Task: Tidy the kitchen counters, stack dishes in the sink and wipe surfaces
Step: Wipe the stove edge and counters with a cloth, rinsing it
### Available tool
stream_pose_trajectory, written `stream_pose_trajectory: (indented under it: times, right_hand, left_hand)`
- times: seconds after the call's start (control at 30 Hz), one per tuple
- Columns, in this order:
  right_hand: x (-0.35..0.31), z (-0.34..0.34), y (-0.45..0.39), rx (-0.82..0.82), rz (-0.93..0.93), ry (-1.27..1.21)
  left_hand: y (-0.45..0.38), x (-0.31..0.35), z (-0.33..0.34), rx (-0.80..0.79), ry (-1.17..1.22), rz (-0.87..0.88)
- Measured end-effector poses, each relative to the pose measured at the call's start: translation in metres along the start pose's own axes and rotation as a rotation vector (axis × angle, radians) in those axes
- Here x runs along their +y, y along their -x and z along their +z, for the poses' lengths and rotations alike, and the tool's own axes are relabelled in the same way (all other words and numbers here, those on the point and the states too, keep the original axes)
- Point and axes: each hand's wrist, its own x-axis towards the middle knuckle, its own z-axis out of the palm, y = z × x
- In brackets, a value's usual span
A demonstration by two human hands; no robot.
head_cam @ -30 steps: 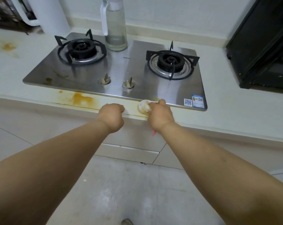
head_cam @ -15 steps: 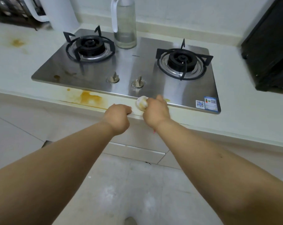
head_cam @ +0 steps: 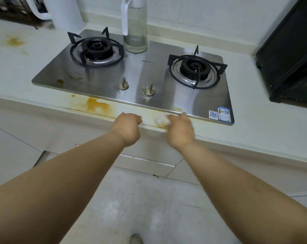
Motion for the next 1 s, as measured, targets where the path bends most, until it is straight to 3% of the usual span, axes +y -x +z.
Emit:
stream_pose_trajectory:
  times: [0.1, 0.17, 0.37, 0.63, 0.73, 0.9, 1.0]
  right_hand:
    - [-0.028, 0.013, -0.002, -0.108, -0.163, -0.013]
    - [-0.007, 0.0, 0.004, -0.155, -0.189, -0.024]
    - [0.089, -0.051, 0.025, -0.031, 0.062, 0.185]
    - [-0.02, 0.021, -0.007, -0.089, -0.237, 0.018]
    - [-0.004, 0.012, -0.005, -0.123, -0.293, 0.014]
    - [0.075, -0.032, 0.002, 0.04, 0.024, 0.094]
    - [0.053, -0.03, 0.0, 0.03, 0.065, 0.154]
  left_hand:
    - [-0.002, -0.003, 0.001, 0.007, -0.014, 0.046]
    - [-0.003, -0.004, 0.0, -0.006, 0.001, 0.006]
    - [-0.003, -0.002, -0.001, -0.01, 0.019, -0.001]
    - [-0.002, -0.003, 0.003, 0.057, 0.035, 0.053]
    - [-0.003, -0.003, 0.004, 0.074, 0.044, 0.018]
    - [-0.006, 0.002, -0.001, 0.008, -0.025, -0.001]
    - [-0.008, 0.0, -0.001, 0.036, -0.007, 0.003]
